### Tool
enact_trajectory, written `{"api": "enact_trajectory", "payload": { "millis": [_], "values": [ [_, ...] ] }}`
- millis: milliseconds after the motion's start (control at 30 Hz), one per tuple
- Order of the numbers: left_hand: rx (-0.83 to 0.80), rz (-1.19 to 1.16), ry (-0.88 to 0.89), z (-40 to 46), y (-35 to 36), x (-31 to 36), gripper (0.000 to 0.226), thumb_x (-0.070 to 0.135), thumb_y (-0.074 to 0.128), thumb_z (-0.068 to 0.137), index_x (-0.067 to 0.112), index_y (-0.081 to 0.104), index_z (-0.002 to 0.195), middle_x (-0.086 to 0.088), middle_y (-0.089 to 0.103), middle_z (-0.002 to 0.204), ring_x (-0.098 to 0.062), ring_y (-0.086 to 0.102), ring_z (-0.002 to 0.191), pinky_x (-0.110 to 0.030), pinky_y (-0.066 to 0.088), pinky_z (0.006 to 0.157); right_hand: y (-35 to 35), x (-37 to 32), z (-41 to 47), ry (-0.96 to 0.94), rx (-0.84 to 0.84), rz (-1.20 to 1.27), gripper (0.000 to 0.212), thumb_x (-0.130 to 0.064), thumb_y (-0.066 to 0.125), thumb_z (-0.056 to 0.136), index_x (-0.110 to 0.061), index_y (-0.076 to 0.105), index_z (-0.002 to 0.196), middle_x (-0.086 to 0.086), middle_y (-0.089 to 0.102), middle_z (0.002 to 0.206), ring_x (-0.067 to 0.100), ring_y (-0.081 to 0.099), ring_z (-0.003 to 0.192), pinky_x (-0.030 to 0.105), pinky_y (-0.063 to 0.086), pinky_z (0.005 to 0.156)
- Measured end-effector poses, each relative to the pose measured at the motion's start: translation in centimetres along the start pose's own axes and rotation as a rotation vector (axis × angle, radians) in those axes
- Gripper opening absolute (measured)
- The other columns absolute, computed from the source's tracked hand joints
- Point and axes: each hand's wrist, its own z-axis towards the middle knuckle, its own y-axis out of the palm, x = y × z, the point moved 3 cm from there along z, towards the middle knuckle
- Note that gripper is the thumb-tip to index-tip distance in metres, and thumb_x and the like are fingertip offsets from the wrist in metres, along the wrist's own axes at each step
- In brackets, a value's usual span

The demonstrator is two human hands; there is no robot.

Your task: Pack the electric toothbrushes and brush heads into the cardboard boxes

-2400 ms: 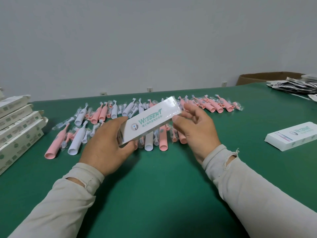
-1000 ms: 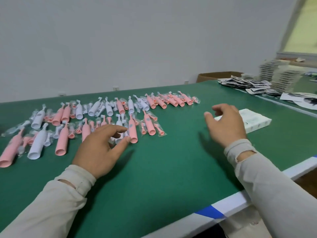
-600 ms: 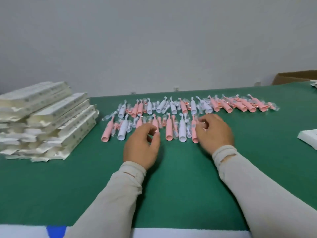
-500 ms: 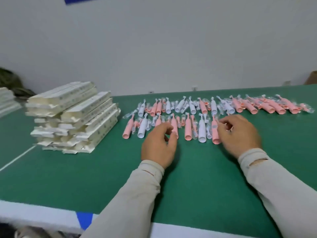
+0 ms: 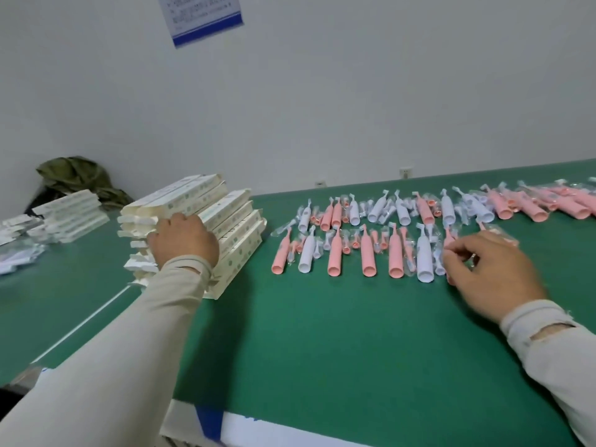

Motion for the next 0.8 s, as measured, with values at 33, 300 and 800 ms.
{"api": "enact_trajectory", "payload": {
  "millis": [33,300,800],
  "values": [
    [0.004,0.005,-0.011,0.0,0.2,-0.3,0.034,0.029,0.047,0.095,0.016,0.060,0.123,-0.012,0.059,0.127,-0.034,0.051,0.118,-0.044,0.040,0.096,0.0,0.0,0.0,0.000,-0.003,0.005,0.005,-0.037,0.060,0.091,-0.035,0.063,0.087,-0.015,0.055,0.087,0.015,0.054,0.080,0.031,0.040,0.072],
    [0.185,-0.322,0.083,-0.7,-1.4,0.4,0.028,0.012,0.048,0.095,0.018,0.067,0.115,-0.012,0.069,0.107,-0.037,0.060,0.098,-0.045,0.047,0.084,-0.4,-0.3,-0.1,0.025,-0.009,0.013,0.007,-0.035,0.060,0.092,-0.034,0.065,0.086,-0.015,0.057,0.087,0.014,0.055,0.080,0.031,0.041,0.071],
    [0.416,-0.996,1.005,-19.8,-7.5,23.5,0.008,0.012,0.066,0.085,0.014,0.063,0.078,-0.003,0.061,0.071,-0.027,0.051,0.064,-0.044,0.044,0.058,-0.3,-1.4,-0.2,0.514,0.002,1.379,0.025,-0.030,0.059,0.096,-0.014,0.072,0.109,0.015,0.075,0.106,0.027,0.063,0.088,0.039,0.045,0.072]
  ]
}}
